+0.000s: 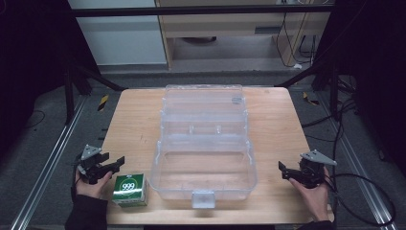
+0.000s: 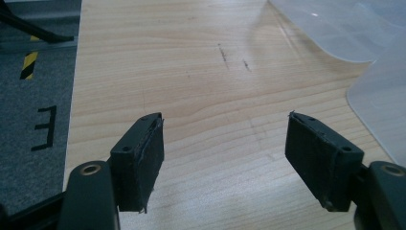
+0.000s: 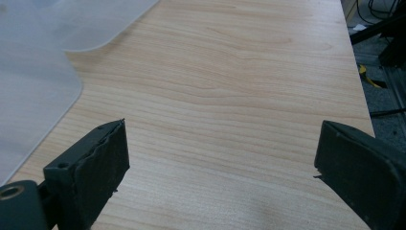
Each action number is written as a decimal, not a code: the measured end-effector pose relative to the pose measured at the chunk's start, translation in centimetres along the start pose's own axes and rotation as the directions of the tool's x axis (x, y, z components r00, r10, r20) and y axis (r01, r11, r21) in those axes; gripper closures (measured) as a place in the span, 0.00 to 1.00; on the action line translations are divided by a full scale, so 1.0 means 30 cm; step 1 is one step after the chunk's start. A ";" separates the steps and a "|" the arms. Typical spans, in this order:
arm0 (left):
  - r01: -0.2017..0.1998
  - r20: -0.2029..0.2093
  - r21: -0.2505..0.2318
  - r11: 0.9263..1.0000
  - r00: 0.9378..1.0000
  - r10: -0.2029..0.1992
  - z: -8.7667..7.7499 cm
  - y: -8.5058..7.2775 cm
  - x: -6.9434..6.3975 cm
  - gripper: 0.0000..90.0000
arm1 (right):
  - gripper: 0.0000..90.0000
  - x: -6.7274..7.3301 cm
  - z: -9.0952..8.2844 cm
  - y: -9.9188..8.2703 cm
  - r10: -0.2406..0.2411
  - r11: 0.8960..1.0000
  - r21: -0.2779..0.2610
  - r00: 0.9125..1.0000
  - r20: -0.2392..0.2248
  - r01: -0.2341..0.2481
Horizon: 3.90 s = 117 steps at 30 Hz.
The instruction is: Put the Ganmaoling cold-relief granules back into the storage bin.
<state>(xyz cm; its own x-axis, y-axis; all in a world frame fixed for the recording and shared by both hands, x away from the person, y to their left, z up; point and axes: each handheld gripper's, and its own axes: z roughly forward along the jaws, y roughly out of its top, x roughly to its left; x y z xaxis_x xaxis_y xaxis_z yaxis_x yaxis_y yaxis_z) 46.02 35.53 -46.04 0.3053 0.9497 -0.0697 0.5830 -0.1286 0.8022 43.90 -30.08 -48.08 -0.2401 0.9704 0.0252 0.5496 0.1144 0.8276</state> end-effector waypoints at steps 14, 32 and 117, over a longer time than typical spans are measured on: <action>-0.103 0.090 -0.022 0.994 0.990 0.104 -0.062 0.074 -0.035 0.32 | 0.05 0.014 -0.025 -0.010 -0.009 1.000 -0.017 1.000 0.001 0.009; -0.278 0.228 0.008 0.960 0.936 0.269 -0.146 0.182 -0.049 0.27 | 0.04 0.016 -0.022 -0.017 -0.035 0.999 -0.014 0.999 0.014 0.035; -0.856 0.627 0.205 0.475 0.487 0.608 -0.065 0.086 -0.253 0.02 | 0.02 0.029 0.011 -0.039 -0.109 0.992 0.058 0.994 -0.009 0.109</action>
<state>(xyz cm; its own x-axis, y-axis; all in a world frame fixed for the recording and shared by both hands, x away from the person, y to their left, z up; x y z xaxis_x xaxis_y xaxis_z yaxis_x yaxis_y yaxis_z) 43.75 28.56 -42.29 0.9752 0.2058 0.0820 0.1700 -0.9325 0.3185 43.30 -29.29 -49.21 -0.3058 0.9502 -0.0596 0.5658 0.2317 0.7914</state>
